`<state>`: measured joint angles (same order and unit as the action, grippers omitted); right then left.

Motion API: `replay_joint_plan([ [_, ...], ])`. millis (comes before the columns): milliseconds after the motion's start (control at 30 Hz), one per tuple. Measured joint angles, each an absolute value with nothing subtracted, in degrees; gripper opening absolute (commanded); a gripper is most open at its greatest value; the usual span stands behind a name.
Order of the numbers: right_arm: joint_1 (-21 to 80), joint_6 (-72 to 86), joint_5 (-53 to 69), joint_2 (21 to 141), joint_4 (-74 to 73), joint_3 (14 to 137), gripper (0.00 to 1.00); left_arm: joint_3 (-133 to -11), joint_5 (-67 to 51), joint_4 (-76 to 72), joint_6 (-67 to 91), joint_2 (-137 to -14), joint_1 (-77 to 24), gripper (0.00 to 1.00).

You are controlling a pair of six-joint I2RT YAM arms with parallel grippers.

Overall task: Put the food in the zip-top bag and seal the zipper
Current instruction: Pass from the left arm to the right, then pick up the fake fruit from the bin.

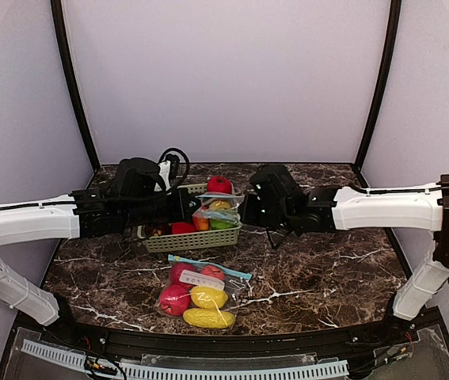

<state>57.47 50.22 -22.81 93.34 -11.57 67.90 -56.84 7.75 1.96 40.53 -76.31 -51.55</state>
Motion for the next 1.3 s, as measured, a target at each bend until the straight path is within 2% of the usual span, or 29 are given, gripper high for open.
replay_joint_plan([
  [233, 57.25, 48.47, -21.21, 92.23, -11.11, 67.57, 0.0, -56.86, 6.92, 1.76, 39.77, -78.43, -51.62, 0.01],
  [300, 57.25, 47.55, -20.88, 92.23, -11.25, 67.57, 0.0, -56.93, 6.35, 1.76, 39.09, -79.0, -51.62, 0.06],
  [333, 57.25, 47.0, -20.84, 92.23, -11.57, 67.59, 0.0, -56.97, 6.04, 1.76, 38.61, -79.31, -51.62, 0.16],
  [433, 57.14, 45.5, -21.39, 92.23, -14.33, 67.83, 0.0, -57.08, 4.91, 1.8, 36.69, -79.92, -51.57, 0.32],
  [533, 56.86, 44.34, -22.48, 92.23, -18.37, 68.55, 0.0, -57.19, 3.73, 1.85, 34.17, -79.85, -51.44, 0.57],
  [600, 56.69, 43.53, -23.57, 92.23, -21.58, 69.47, 0.0, -57.25, 2.94, 2.22, 32.51, -79.35, -51.29, 0.69],
  [767, 56.36, 41.93, -26.28, 92.23, -28.23, 71.92, 0.0, -57.25, 2.17, 6.28, 28.86, -74.85, -51.09, 0.89],
  [1000, 56.14, 40.73, -27.27, 92.23, -32.25, 73.49, 0.0, -58.17, 3.84, 17.98, 28.53, -67.99, -44.88, 0.91],
  [1167, 56.14, 40.51, -26.87, 92.25, -33.04, 74.26, 0.0, -57.25, 6.15, 23.81, 28.99, -69.45, -37.98, 0.95],
  [1300, 56.12, 40.51, -26.57, 92.42, -33.12, 74.67, 0.0, -57.12, 7.79, 25.76, 29.02, -72.27, -36.69, 0.98],
])
